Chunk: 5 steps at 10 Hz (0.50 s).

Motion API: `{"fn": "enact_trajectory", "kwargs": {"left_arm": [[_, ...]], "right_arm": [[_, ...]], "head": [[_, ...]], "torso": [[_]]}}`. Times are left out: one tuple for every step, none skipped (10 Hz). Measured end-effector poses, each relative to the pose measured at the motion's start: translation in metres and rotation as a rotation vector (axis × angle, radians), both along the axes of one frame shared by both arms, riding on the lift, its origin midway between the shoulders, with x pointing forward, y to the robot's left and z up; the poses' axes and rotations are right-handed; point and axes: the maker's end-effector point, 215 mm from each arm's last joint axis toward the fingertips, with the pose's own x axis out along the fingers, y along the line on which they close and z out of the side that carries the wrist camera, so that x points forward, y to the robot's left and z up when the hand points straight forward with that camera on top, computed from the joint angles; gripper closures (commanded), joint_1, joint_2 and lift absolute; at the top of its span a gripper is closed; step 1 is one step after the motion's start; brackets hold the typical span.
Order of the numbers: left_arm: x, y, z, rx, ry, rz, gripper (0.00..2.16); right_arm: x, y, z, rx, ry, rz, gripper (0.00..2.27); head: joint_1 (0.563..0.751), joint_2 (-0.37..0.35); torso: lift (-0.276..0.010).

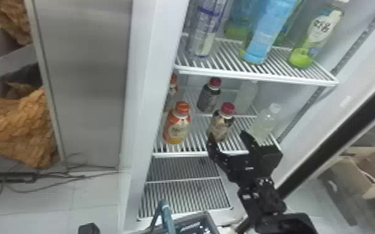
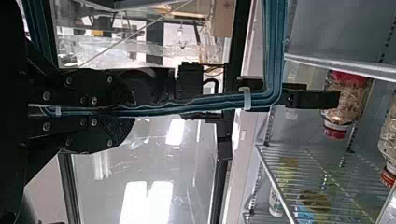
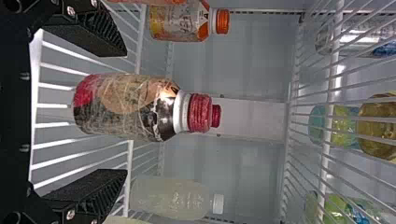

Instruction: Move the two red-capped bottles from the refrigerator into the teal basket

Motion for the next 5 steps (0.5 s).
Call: {"fn": "enact_trajectory", "kwargs": {"left_arm": [[0.000,0.000,0.000,0.000,0.000,0.000,1.09],[0.000,0.000,0.000,0.000,0.000,-0.001,1.09],[-0.001,0.000,0.000,0.000,0.001,-0.002,1.09],[-0.001,0.000,0.000,-0.001,0.001,-0.002,1.09],[-0.001,0.000,0.000,-0.002,0.002,-0.002,1.09]], "right_arm": [[0.006,-0.001,0.000,0.000,-0.001,0.003,0.12],[0.011,-0.001,0.002,0.000,-0.004,0.005,0.12],[0.017,-0.001,0.003,0.000,-0.008,0.009,0.12],[0.022,-0.001,0.003,0.002,-0.008,0.015,0.12],[0.027,0.000,0.001,0.004,-0.005,0.018,0.12]], "head": [[0.695,-0.350],[0.695,-0.350],[0.695,-0.350],[0.695,-0.350],[0.695,-0.350]], "torso": [[-0.228],[-0.228],[-0.228],[-0.228],[-0.228]]}}
